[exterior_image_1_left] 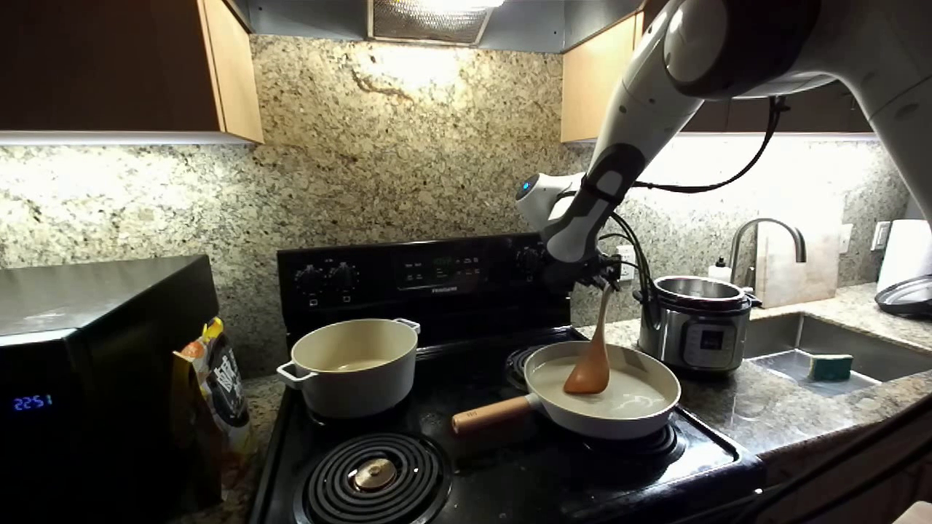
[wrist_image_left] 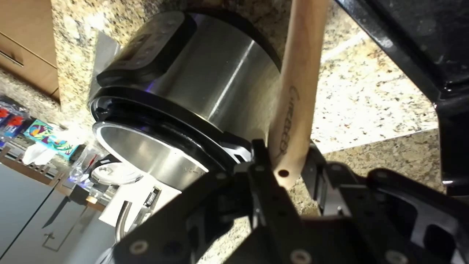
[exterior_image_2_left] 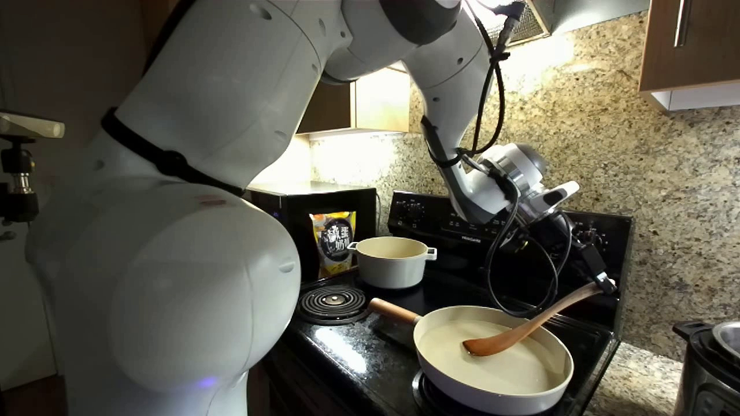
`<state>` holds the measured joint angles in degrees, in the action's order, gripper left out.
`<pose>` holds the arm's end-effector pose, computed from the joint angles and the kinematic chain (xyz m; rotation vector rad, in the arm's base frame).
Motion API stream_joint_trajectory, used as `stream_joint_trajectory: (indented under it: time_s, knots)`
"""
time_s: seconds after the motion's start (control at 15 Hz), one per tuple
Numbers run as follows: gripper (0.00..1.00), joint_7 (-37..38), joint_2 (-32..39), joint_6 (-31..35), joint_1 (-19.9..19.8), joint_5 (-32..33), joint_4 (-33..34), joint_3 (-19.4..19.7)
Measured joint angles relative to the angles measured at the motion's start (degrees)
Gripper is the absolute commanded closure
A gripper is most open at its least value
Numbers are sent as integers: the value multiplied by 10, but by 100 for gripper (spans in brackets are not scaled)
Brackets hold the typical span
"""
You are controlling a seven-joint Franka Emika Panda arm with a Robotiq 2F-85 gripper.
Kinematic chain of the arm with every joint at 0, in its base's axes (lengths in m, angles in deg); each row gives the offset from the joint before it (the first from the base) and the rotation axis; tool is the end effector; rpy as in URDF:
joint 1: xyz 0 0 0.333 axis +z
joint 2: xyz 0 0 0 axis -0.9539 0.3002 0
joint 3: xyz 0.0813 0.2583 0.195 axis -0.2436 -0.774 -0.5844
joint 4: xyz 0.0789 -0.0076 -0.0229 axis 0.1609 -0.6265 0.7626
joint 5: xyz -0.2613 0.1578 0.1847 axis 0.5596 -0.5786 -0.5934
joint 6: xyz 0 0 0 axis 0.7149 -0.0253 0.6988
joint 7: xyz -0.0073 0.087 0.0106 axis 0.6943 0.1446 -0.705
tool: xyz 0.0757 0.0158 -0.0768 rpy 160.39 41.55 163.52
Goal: Stir the water in the pan with the spatula
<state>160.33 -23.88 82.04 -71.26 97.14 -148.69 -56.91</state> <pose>0.6304 -0.1420 0.3228 2.0901 -1.2069 0.4793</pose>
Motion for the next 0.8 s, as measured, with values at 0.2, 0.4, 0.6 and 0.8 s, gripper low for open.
stream_joint_trajectory:
  time_s: [0.2,0.4,0.6,0.8]
  knots:
    - [92,0,0,1,-2,0,-9,0]
    - [92,0,-1,1,-5,0,-22,0]
    - [93,3,-6,1,-6,0,-38,2]
    - [93,5,-7,1,-15,-1,-50,6]
